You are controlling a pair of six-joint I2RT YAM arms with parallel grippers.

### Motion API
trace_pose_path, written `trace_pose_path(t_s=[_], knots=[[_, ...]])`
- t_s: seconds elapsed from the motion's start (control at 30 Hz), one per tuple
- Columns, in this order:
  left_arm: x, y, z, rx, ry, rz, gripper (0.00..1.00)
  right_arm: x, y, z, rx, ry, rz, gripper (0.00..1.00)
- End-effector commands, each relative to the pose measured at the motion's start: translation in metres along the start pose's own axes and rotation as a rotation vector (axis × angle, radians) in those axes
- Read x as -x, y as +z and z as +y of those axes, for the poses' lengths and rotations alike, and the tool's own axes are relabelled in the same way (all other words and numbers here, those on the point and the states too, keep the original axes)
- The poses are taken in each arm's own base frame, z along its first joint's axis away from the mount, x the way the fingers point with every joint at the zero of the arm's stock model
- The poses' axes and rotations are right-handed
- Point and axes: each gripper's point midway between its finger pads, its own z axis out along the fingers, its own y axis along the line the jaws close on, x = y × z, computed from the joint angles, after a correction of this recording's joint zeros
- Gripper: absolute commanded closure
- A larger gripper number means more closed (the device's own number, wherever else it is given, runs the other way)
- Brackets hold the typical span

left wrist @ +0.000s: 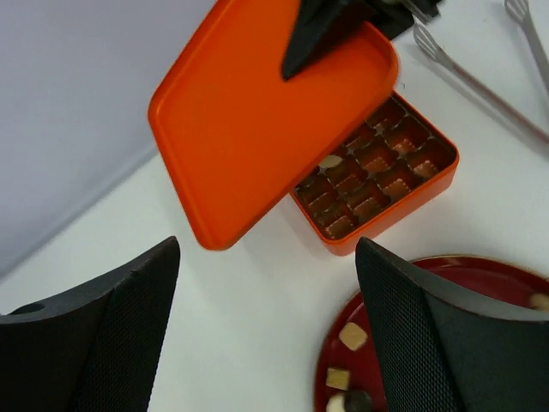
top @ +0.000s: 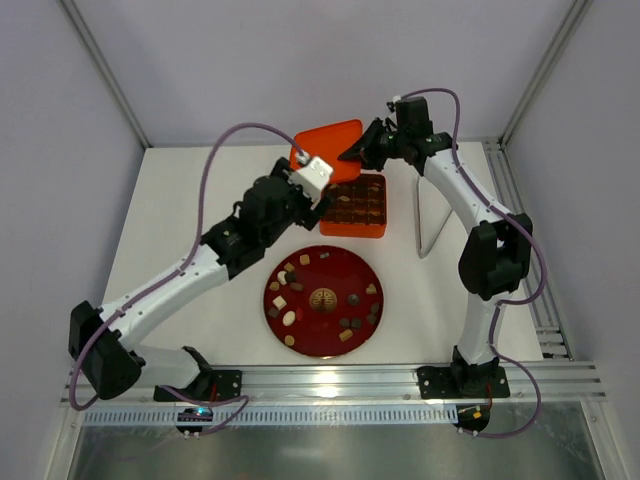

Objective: Pack the chocolate

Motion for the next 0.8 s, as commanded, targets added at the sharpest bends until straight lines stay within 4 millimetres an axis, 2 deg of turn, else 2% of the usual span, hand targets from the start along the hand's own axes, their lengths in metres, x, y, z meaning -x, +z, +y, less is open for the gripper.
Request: trace_pose_path(t_s=[0.0, 0.03, 0.07, 0.13, 0.2, 0.23, 0.27, 0.33, 0.37, 0.4, 0.57, 0.77], knots=[[0.023, 0.003, -0.011, 0.123, 0.306, -0.151, 0.18, -0.006, -0.035, 0.047, 0.076, -0.032, 0.023, 0.96], [0.011, 0.003, -0.017, 0.116, 0.344, -0.165, 0.16, -0.007, -0.037, 0.047, 0.072, -0.033, 0.03, 0.96], [0.028, 0.001, -0.019, 0.118, 0.339, -0.25, 0.15, -0.011, -0.039, 0.046, 0.057, -0.029, 0.044, 0.96], [0.023, 0.002, -0.024, 0.097, 0.395, -0.271, 0.16, -0.01, -0.049, 0.047, 0.038, -0.061, 0.018, 0.96], [0.031, 0.001, -0.027, 0.105, 0.417, -0.343, 0.16, -0.012, -0.053, 0.043, 0.019, -0.072, 0.011, 0.96], [0.029, 0.003, -0.027, 0.111, 0.449, -0.346, 0.16, -0.013, -0.059, 0.047, 0.022, -0.077, 0.002, 0.96], [0.023, 0.009, -0.029, 0.112, 0.467, -0.332, 0.16, -0.015, -0.06, 0.045, 0.017, -0.075, 0.006, 0.96], [0.026, 0.013, -0.023, 0.165, 0.503, -0.345, 0.17, -0.017, -0.063, 0.045, 0.016, -0.079, 0.005, 0.96], [0.02, 0.021, -0.028, 0.161, 0.527, -0.336, 0.17, -0.019, -0.064, 0.043, 0.01, -0.076, 0.01, 0.96], [0.025, 0.021, -0.025, 0.185, 0.53, -0.357, 0.17, -0.02, -0.065, 0.043, 0.012, -0.082, 0.011, 0.96], [0.022, 0.04, -0.034, 0.176, 0.635, -0.345, 0.18, -0.023, -0.072, 0.044, 0.004, -0.089, 0.007, 0.96], [0.028, 0.053, -0.024, 0.294, 0.665, -0.363, 0.21, -0.029, -0.075, 0.045, -0.003, -0.103, 0.02, 0.96]])
